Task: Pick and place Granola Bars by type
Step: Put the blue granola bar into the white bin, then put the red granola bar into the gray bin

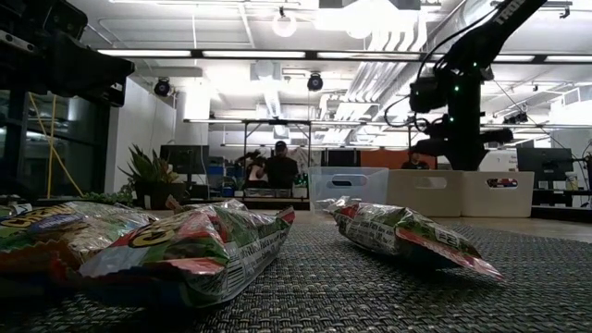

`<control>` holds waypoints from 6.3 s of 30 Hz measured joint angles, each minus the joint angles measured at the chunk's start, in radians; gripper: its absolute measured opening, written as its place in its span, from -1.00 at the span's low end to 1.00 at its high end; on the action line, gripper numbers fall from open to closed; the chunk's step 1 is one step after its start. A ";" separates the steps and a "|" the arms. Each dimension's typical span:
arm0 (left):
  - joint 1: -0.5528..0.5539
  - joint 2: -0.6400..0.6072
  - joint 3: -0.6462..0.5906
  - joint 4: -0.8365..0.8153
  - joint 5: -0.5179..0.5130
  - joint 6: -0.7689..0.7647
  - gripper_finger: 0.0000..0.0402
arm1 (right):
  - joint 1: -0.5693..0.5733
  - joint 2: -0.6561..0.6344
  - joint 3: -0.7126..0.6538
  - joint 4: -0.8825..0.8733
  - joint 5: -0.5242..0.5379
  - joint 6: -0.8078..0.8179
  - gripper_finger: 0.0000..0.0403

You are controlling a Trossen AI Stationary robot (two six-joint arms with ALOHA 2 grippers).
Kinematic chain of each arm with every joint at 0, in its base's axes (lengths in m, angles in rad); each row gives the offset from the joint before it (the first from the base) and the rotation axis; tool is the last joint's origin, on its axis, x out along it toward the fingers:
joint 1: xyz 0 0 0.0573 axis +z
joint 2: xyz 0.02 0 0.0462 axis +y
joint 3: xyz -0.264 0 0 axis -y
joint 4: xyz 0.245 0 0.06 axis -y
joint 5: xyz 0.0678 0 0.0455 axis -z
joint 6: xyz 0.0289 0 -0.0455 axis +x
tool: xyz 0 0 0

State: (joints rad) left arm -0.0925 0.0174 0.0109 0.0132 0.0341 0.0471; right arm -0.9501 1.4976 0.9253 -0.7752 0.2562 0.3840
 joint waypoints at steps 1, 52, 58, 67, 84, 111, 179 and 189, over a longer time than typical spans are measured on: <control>0.000 0.000 0.000 0.000 0.000 0.000 -1.00 | 0.000 0.007 0.000 0.000 -0.012 -0.001 -0.80; 0.000 0.000 0.000 0.000 0.000 0.000 -1.00 | 0.451 0.027 0.758 0.003 -0.212 0.004 -0.11; 0.000 0.000 0.000 0.000 0.000 0.000 -1.00 | 0.609 0.027 0.791 0.114 -0.202 0.027 -0.11; 0.000 0.000 0.000 0.000 0.000 0.000 -1.00 | 0.810 0.027 0.791 0.167 -0.137 0.059 -0.11; 0.000 0.000 0.000 0.000 0.000 0.000 -1.00 | 1.060 0.030 0.744 0.018 0.092 0.432 -0.12; 0.000 0.000 0.000 0.000 0.000 0.000 -1.00 | 1.370 0.278 0.416 0.337 -0.110 1.013 -0.11; 0.000 0.000 0.000 0.000 0.000 0.000 -1.00 | 1.323 0.674 0.689 -0.020 -0.290 1.179 -0.32; 0.000 0.000 0.000 0.000 0.000 0.000 -1.00 | 1.323 0.674 0.689 -0.020 -0.279 1.178 -0.55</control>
State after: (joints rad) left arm -0.0921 0.0172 0.0109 0.0132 0.0340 0.0471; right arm 0.3725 2.1719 1.6138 -0.7956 -0.0227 1.5623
